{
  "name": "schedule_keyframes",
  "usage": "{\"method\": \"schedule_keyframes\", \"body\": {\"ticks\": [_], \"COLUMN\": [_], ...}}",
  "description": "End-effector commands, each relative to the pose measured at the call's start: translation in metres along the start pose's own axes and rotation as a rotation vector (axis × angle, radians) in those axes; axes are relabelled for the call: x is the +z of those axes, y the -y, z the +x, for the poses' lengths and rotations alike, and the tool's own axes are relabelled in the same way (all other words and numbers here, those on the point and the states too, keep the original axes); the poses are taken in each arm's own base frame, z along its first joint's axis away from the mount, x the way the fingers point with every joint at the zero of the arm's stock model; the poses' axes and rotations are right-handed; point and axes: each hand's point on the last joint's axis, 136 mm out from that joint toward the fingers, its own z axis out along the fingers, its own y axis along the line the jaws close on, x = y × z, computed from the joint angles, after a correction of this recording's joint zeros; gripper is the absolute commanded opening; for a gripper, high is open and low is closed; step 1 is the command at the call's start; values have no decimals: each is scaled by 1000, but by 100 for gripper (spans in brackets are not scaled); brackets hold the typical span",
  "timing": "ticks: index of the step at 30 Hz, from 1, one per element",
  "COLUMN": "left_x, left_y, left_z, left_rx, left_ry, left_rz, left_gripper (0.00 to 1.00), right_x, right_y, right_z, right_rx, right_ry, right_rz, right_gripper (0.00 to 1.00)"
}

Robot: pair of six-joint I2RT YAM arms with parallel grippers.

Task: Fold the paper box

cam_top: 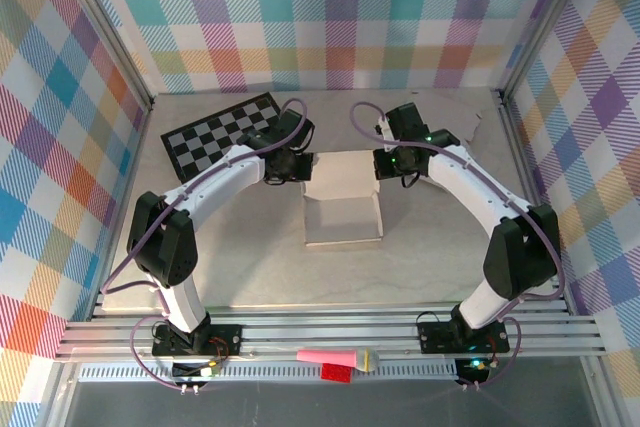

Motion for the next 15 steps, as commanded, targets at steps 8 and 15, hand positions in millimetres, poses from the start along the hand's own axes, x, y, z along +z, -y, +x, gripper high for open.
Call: {"method": "schedule_keyframes", "body": {"ticks": [8,15], "left_x": [4,6], "left_y": [-2,-9], "left_z": [-44,-51], "left_rx": [-104,-135], "left_ry": [210,294], "left_rz": [30,71], "left_gripper": [0,0], "right_x": [-5,5], "right_y": [-5,-13], "right_z": [-35,-29], "right_rx": [228,293], "right_ry": [202,270], "right_rz": [12,-52], "right_gripper": [0,0]}}
